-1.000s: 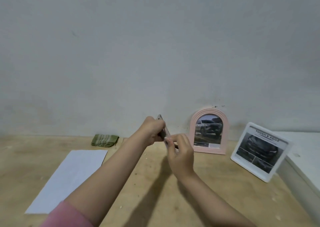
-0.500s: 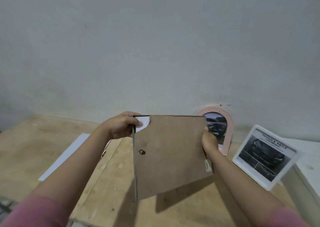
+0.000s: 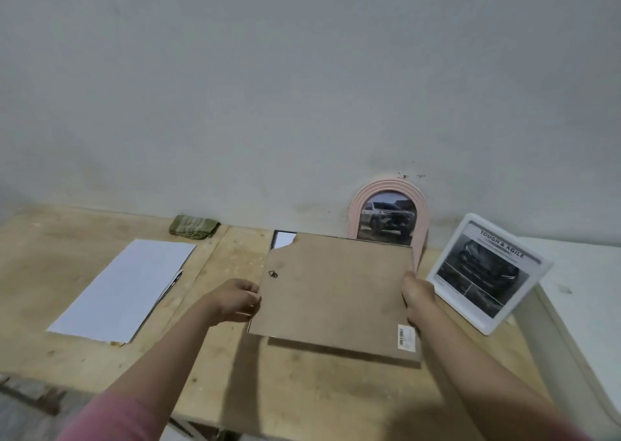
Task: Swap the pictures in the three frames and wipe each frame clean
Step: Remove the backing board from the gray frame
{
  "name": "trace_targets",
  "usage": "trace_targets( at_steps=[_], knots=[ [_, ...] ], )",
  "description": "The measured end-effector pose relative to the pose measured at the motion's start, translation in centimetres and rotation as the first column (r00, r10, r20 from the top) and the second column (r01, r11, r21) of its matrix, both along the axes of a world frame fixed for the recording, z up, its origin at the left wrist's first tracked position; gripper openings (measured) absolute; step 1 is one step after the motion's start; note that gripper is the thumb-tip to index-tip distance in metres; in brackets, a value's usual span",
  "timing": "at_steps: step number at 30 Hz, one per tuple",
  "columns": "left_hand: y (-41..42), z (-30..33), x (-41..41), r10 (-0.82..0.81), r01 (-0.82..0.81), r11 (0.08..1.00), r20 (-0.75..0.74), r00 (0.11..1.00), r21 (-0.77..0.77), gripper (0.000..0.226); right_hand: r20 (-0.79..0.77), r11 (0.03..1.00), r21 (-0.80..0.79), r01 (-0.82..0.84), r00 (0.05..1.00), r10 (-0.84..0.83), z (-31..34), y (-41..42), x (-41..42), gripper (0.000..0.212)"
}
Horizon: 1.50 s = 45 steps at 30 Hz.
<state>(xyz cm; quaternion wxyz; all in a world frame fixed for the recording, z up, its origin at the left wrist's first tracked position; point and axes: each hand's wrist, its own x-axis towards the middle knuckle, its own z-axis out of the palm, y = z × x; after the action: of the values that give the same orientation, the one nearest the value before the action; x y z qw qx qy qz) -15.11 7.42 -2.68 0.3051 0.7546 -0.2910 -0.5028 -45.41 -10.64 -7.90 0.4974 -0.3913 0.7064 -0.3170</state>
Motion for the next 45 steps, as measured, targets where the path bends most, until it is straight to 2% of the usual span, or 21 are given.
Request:
trace_targets(
  at_steps=[7, 9, 12, 14, 17, 20, 26, 27, 28, 30, 32, 34, 36, 38, 40, 42, 45],
  knots=[
    [2.1, -6.0, -1.1, -0.018, 0.010, 0.997, 0.115, 0.993, 0.074, 0.014, -0.235, 1.000, 0.005, 0.010, 0.972, -0.009, -2.8, 4.2, -0.8, 0.037],
    [2.6, -6.9, -1.0, -0.074, 0.061, 0.994, 0.159, 0.985, 0.086, 0.015, -0.327, 1.000, -0.008, -0.025, 0.945, 0.021, -3.4, 5.4, -0.5, 0.032],
    [3.0, -7.5, -1.2, -0.191, 0.164, 0.979, 0.273, 0.943, 0.119, 0.001, -0.405, 0.996, -0.005, -0.092, 0.910, 0.082, -4.1, 6.8, -0.1, 0.032],
    [3.1, -7.9, -1.1, -0.242, 0.206, 0.969, 0.356, 0.903, 0.138, 0.013, -0.453, 0.993, 0.016, -0.116, 0.885, 0.110, -4.6, 7.3, 0.1, 0.035],
    [3.1, -8.3, -1.3, -0.276, 0.221, 0.960, 0.449, 0.850, 0.172, 0.009, -0.518, 0.990, 0.015, -0.139, 0.846, 0.127, -5.0, 7.7, 0.5, 0.036],
    [3.5, -9.6, -1.6, -0.231, 0.188, 0.973, 0.501, 0.834, 0.136, 0.022, -0.554, 0.988, 0.043, -0.151, 0.819, 0.150, -5.5, 7.9, 0.6, 0.035],
    [5.5, -11.3, -2.4, -0.238, 0.294, 0.956, 0.555, 0.797, -0.011, 0.015, -0.681, 0.987, 0.071, -0.148, 0.715, 0.156, -6.4, 8.3, 1.2, 0.033],
    [6.0, -11.3, -2.6, -0.261, 0.327, 0.945, 0.557, 0.789, -0.021, 0.021, -0.705, 0.986, 0.034, -0.164, 0.695, 0.140, -6.4, 8.4, 1.6, 0.032],
    [6.5, -11.4, -2.7, -0.292, 0.362, 0.932, 0.559, 0.776, -0.016, 0.041, -0.730, 0.975, -0.006, -0.224, 0.668, 0.148, -6.5, 8.6, 2.3, 0.034],
    [7.3, -11.7, -2.8, -0.358, 0.444, 0.896, 0.623, 0.696, 0.019, 0.091, -0.754, 0.905, -0.088, -0.416, 0.622, 0.212, -6.6, 8.9, 4.4, 0.039],
    [7.8, -12.3, -2.8, -0.395, 0.486, 0.871, 0.688, 0.609, 0.071, 0.122, -0.741, 0.751, -0.165, -0.639, 0.583, 0.333, -6.5, 9.2, 7.2, 0.037],
    [8.2, -12.9, -2.7, -0.401, 0.479, 0.873, 0.686, 0.607, 0.086, 0.130, -0.735, 0.540, -0.189, -0.820, 0.482, 0.476, -6.2, 9.5, 10.4, 0.036],
    [8.4, -13.4, -2.6, -0.367, 0.450, 0.891, 0.683, 0.632, 0.063, 0.129, -0.727, 0.345, -0.146, -0.927, 0.337, 0.599, -5.6, 9.8, 13.4, 0.042],
    [8.5, -13.8, -2.7, -0.327, 0.425, 0.905, 0.699, 0.636, 0.037, 0.128, -0.735, 0.213, -0.079, -0.974, 0.201, 0.648, -5.5, 9.9, 16.0, 0.050],
    [8.6, -13.9, -3.1, -0.302, 0.405, 0.914, 0.707, 0.640, 0.023, 0.129, -0.761, 0.146, 0.025, -0.989, 0.076, 0.645, -5.5, 9.9, 17.8, 0.055],
    [8.7, -13.9, -3.4, -0.281, 0.386, 0.922, 0.709, 0.647, 0.012, 0.129, -0.777, 0.130, 0.117, -0.985, -0.009, 0.629, -5.5, 9.5, 18.9, 0.060],
    [8.6, -13.6, -3.5, -0.285, 0.378, 0.925, 0.708, 0.646, 0.028, 0.128, -0.750, 0.159, 0.160, -0.974, -0.015, 0.661, -5.1, 8.9, 19.8, 0.069]
  ],
)
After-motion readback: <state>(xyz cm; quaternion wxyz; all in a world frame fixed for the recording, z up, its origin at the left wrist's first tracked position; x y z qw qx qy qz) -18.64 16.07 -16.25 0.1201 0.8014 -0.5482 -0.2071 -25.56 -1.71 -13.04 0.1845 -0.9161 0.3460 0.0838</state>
